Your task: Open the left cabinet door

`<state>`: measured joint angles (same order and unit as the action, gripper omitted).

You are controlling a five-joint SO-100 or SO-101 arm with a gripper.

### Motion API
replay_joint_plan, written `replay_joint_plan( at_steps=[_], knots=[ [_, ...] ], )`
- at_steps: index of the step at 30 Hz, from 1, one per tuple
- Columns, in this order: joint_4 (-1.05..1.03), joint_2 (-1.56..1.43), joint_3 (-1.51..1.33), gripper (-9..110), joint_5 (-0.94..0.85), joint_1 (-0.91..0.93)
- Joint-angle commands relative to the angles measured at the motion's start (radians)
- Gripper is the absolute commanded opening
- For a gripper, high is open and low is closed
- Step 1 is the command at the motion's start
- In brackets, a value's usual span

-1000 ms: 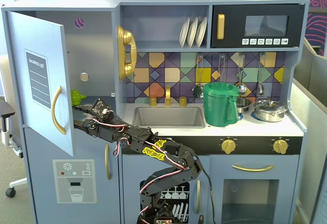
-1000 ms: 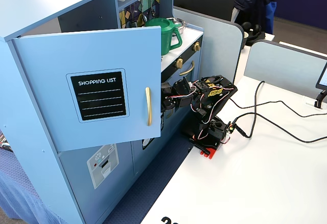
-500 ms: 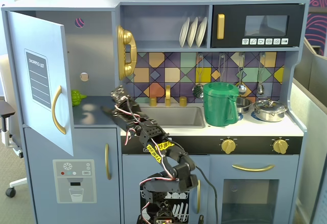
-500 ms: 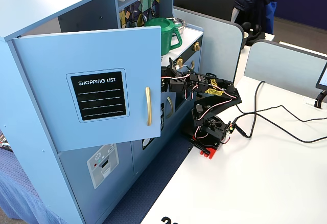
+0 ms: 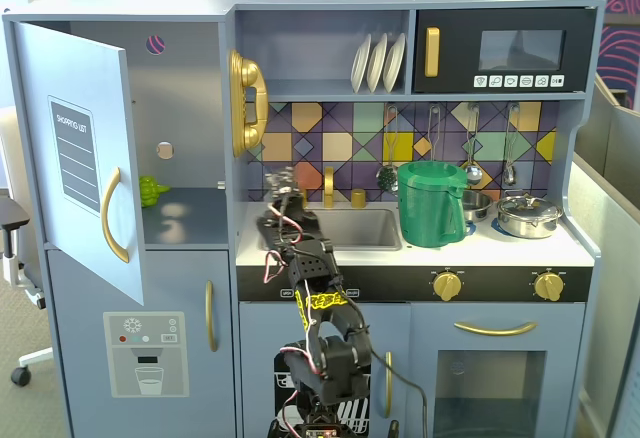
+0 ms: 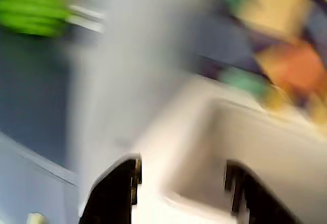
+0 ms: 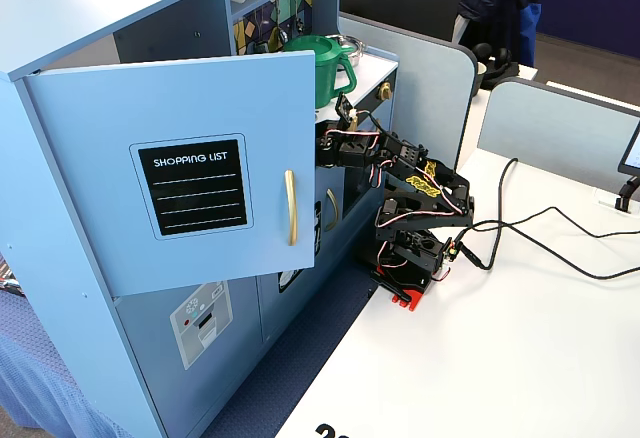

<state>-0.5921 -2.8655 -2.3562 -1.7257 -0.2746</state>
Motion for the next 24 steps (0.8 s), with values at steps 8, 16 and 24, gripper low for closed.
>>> replay_joint_plan(
  at_steps=[8,16,24],
  knots=[
    [-0.387,-0.048,-0.081,11,0.179,0.212],
    [-0.575,-0.11,-0.206,11,0.324,0.259],
    [-0.675,-0.066,-0.221,10,0.462,0.25]
  ],
)
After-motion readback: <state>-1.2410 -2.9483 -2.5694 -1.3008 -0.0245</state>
